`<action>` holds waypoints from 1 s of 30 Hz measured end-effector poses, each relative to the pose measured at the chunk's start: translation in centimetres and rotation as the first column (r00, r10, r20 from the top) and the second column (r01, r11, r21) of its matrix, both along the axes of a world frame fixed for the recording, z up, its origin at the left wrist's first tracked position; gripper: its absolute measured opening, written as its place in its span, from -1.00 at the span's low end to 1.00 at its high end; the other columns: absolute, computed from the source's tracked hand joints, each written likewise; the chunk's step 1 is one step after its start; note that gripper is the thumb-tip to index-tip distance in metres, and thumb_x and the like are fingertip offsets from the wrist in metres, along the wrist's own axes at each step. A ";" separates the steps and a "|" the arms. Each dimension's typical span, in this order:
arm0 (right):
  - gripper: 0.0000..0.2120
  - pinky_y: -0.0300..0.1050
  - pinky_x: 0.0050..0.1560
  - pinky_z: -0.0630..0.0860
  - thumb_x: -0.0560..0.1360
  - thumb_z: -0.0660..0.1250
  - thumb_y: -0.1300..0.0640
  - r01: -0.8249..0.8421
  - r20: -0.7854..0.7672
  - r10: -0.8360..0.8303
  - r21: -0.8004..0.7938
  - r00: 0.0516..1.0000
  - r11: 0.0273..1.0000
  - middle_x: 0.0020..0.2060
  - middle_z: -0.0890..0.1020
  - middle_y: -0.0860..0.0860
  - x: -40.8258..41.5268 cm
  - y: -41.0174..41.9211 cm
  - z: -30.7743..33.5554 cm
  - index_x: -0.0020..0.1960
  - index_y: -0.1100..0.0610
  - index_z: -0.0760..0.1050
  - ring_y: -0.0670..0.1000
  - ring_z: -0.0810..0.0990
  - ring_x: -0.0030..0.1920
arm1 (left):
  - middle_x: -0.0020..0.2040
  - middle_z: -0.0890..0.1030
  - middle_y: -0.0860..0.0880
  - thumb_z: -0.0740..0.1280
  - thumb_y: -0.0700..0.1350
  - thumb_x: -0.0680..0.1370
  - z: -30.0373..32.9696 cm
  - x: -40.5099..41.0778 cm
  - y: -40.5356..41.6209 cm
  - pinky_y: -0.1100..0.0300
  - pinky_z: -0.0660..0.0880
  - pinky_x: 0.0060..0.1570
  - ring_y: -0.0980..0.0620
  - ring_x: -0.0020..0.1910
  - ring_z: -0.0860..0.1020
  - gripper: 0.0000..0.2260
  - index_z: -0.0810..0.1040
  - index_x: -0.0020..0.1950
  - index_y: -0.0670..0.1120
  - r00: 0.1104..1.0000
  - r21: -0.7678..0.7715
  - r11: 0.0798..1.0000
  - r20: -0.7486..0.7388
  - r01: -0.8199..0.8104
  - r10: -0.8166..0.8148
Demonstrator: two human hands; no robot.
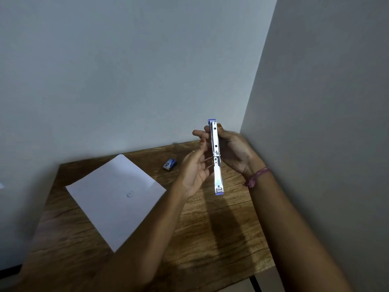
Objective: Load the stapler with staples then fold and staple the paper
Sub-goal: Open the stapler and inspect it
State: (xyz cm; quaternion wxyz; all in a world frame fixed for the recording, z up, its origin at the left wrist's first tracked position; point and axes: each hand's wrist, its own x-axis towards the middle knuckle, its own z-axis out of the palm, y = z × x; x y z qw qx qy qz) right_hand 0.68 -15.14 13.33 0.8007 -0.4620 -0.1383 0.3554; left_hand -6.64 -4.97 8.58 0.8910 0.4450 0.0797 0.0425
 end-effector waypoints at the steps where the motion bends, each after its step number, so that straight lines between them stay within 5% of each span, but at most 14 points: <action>1: -0.70 -0.14 -0.03 0.50 0.64 0.05 0.10 0.008 0.027 -0.007 -0.036 1.000 0.999 0.02 0.68 0.13 0.0 0.1 0.1 0.11 0.23 0.50 0.03 0.62 -0.06 | -0.03 0.66 -0.12 0.31 0.05 0.51 0.3 0.1 0.0 0.10 0.57 -0.05 0.00 -0.09 0.62 -0.72 0.62 0.06 -0.13 1.000 -0.037 0.999 0.007 -0.005 0.005; 4: -0.69 -0.21 -0.32 0.27 0.63 0.11 0.10 0.070 0.165 -0.037 -0.199 0.986 0.977 -0.24 0.65 -0.01 -0.1 0.3 -0.2 0.09 0.22 0.59 -0.07 0.37 -0.36 | -0.15 0.61 -0.11 0.31 -0.01 0.53 1.0 0.4 -0.3 0.19 0.54 -0.29 0.05 -0.26 0.59 -0.72 0.55 0.11 -0.19 1.000 -0.128 0.992 0.026 -0.009 0.013; 7: -0.74 -0.28 -0.48 0.37 0.61 0.19 0.13 0.166 0.244 -0.112 -0.216 0.963 0.962 -0.37 0.58 -0.04 0.0 0.2 -0.4 0.16 0.22 0.57 -0.12 0.35 -0.48 | -0.23 0.62 -0.08 0.32 -0.08 0.53 1.4 0.8 -0.5 0.20 0.56 -0.32 0.07 -0.30 0.59 -0.78 0.52 0.09 -0.18 0.999 -0.181 0.983 0.023 -0.031 0.036; 11: -0.81 -0.20 -0.26 0.58 0.52 0.35 0.14 0.396 0.429 -0.287 -0.191 0.857 0.898 -0.15 0.65 0.00 0.5 -0.4 -0.2 0.12 0.11 0.61 -0.07 0.58 -0.25 | -0.17 0.66 -0.03 0.34 -0.19 0.51 1.7 1.1 -0.3 0.13 0.56 -0.22 0.07 -0.21 0.60 -0.77 0.55 0.16 -0.13 0.993 -0.175 0.981 0.070 -0.084 0.097; 16: -0.80 -0.01 0.02 0.62 0.46 0.42 0.13 0.383 0.620 -0.158 -0.248 0.769 0.890 -0.06 0.70 0.17 0.4 -1.1 0.4 0.07 0.14 0.64 0.11 0.68 -0.03 | -0.11 0.67 0.00 0.32 -0.24 0.54 2.0 1.2 0.0 0.16 0.54 -0.24 0.10 -0.19 0.64 -0.78 0.60 0.13 -0.02 0.991 -0.028 0.994 0.080 -0.102 0.104; 22: -0.84 0.08 0.04 0.62 0.46 0.42 0.22 0.369 0.640 -0.128 -0.259 0.757 0.893 -0.12 0.68 0.29 0.5 -1.3 1.9 0.01 0.26 0.65 0.15 0.68 -0.08 | -0.12 0.67 -0.06 0.33 -0.17 0.55 2.8 1.5 0.7 0.18 0.59 -0.16 0.03 -0.15 0.62 -0.87 0.60 0.07 -0.11 0.991 -0.050 0.994 0.092 -0.097 0.101; 26: -0.83 0.03 -0.02 0.64 0.40 0.47 0.18 0.405 0.679 -0.103 -0.304 0.727 0.862 -0.26 0.68 0.20 0.4 -0.5 2.3 -0.08 0.26 0.65 0.14 0.70 -0.13 | 0.12 0.63 -0.23 0.34 -0.19 0.54 3.8 2.0 1.1 0.15 0.58 0.09 -0.07 0.10 0.63 -0.79 0.56 0.15 -0.20 0.986 -0.011 0.990 0.090 -0.142 0.143; 30: -0.90 -0.07 -0.16 0.65 0.33 0.48 0.11 0.516 0.736 -0.114 -0.346 0.667 0.784 -0.37 0.67 0.02 0.8 0.1 2.7 -0.20 0.13 0.65 -0.01 0.69 -0.26 | -0.17 0.72 -0.02 0.28 -0.20 0.58 4.1 2.3 0.9 0.31 0.58 -0.07 0.12 -0.09 0.68 -0.90 0.57 0.04 -0.16 0.973 0.066 0.977 0.132 -0.201 0.191</action>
